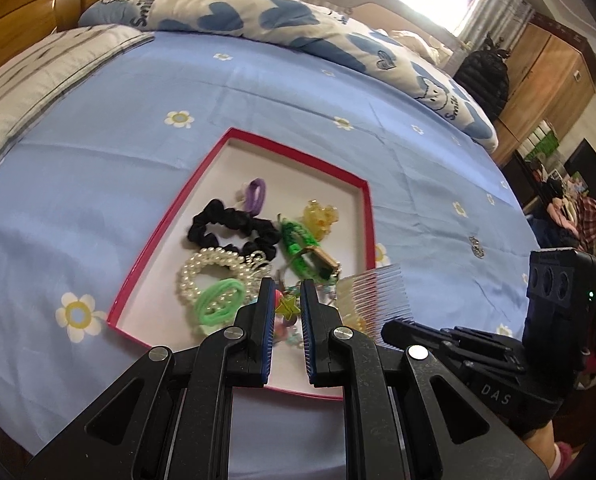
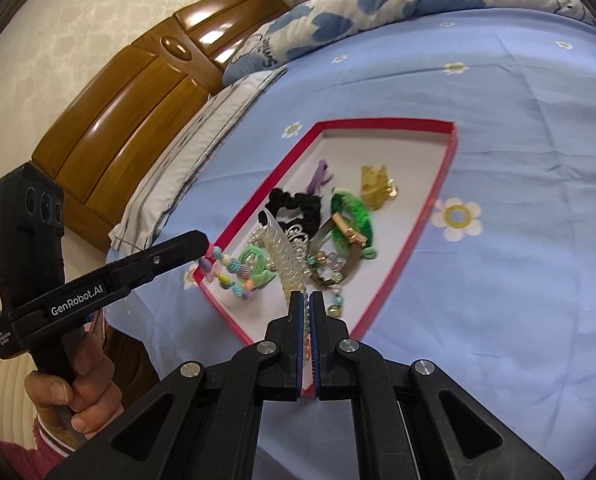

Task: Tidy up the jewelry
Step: 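Carry hair clip and comb into the red tray and open both tools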

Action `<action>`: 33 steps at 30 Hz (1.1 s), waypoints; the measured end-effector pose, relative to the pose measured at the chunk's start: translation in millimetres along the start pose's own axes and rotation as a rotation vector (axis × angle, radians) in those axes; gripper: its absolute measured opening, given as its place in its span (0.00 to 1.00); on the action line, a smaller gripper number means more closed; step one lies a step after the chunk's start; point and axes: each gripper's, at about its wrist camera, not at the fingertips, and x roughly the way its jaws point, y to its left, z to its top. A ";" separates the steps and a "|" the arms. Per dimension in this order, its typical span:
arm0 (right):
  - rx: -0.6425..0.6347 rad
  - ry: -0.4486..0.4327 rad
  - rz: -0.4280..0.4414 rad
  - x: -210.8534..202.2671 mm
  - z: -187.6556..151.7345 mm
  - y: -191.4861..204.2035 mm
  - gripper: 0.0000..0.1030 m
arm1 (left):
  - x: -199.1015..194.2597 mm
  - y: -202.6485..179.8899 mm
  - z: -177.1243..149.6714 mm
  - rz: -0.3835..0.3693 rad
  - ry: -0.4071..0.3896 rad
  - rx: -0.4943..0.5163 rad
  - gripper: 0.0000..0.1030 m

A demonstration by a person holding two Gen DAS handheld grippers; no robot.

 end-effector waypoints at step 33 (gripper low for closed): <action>0.044 0.118 0.004 57.7 2.8 -10.8 0.09 | 43.0 45.8 -15.7 0.120 0.084 -0.046 0.11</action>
